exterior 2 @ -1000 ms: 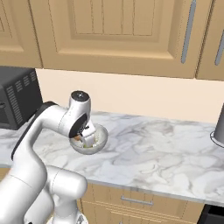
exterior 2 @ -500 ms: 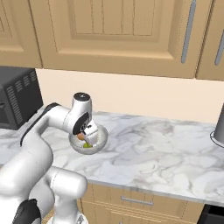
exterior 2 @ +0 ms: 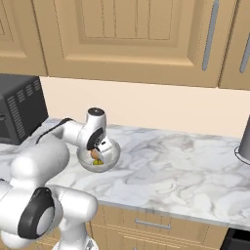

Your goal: Take the tangerine, pear, and garlic from the freezer and place them in the bowl on the counter.

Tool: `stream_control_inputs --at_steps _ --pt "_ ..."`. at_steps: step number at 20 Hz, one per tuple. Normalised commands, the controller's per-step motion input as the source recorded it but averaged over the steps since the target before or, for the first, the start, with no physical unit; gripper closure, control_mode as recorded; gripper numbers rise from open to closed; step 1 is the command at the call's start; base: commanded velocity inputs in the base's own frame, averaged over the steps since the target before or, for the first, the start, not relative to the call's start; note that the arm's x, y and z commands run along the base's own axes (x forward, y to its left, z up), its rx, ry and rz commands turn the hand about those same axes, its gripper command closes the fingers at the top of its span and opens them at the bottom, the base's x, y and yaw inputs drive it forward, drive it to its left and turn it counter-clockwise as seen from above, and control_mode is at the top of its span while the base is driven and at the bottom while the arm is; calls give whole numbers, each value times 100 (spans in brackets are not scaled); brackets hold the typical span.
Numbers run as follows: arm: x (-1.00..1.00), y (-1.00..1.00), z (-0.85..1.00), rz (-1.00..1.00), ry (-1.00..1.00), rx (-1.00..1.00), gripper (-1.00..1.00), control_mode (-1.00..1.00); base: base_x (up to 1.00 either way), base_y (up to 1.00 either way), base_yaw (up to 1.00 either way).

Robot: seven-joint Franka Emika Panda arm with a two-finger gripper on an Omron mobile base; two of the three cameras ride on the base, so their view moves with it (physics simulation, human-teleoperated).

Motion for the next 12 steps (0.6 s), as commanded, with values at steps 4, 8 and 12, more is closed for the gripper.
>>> stream_control_inputs --at_steps 4,8,12 --pt "34 0 -37 0 7 0 100 -100 0 0 0" --pt "35 0 -32 0 7 0 -100 -100 0 0 0" --pt "23 0 -9 0 1 0 -100 -100 0 0 0"
